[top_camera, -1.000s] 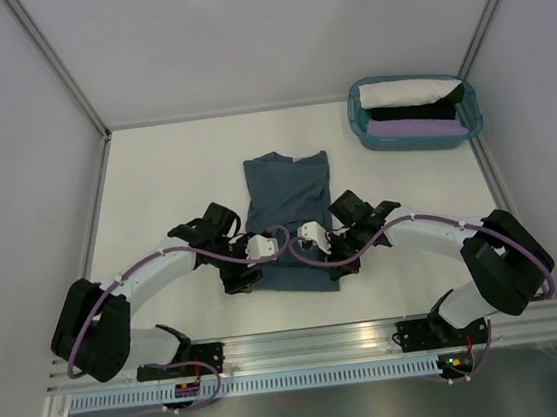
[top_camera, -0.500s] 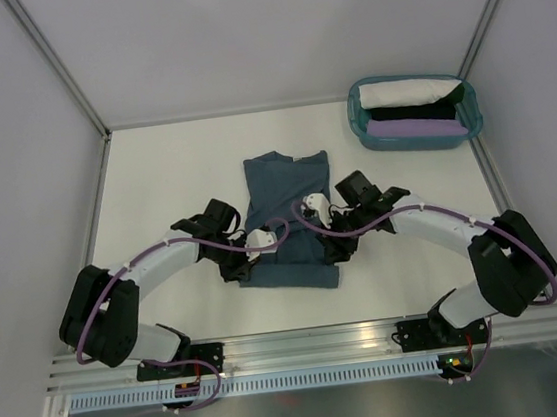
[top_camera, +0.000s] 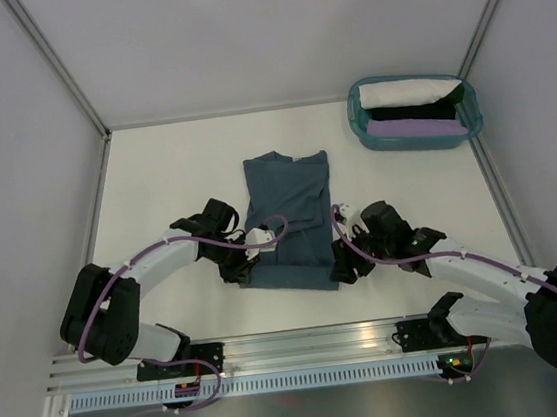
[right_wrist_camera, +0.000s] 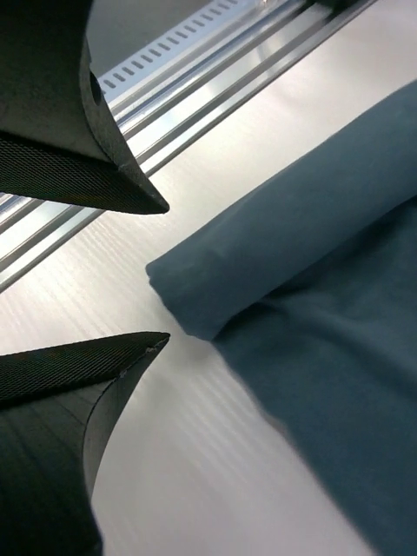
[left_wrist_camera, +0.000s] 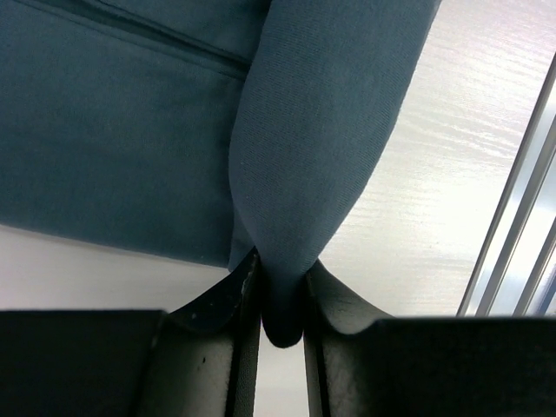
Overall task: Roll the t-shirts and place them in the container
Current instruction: Roll the tshirt
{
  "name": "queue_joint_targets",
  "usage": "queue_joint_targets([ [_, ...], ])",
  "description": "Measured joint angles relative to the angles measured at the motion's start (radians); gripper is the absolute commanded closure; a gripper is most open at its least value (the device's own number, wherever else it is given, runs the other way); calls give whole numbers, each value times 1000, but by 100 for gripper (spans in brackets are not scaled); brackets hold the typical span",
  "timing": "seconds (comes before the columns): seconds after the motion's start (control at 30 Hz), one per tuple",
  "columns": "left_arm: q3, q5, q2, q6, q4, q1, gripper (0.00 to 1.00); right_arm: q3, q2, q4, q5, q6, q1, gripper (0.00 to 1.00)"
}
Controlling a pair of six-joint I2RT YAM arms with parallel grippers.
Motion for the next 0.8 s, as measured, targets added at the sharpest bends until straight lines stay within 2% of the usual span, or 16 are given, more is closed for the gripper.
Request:
queue_joint_targets([
  [0.17, 0, 1, 5, -5, -1, 0, 71, -98, -4, 100, 88, 108, 66, 37],
  [0.27, 0, 1, 10, -5, -2, 0, 68, -129, 47, 198, 111, 152, 89, 45],
  [0.37, 1, 0, 18, -7, -3, 0, 68, -155, 93, 272, 127, 175, 106, 73],
  [0.4, 1, 0, 18, -9, -3, 0, 69, -168, 97, 293, 130, 184, 109, 86],
  [0.5, 1, 0, 18, -19, -3, 0, 75, -194, 95, 338, 130, 215, 114, 100],
  [0.53, 1, 0, 18, -21, -5, 0, 77, -198, 91, 345, 129, 224, 114, 99],
  [0.67, 1, 2, 12, -23, -26, 0, 96, -226, 21, 361, 115, 274, 114, 100],
  [0.8, 1, 8, -13, -19, -81, 0, 94, -252, -62, 364, 76, 340, 116, 100],
])
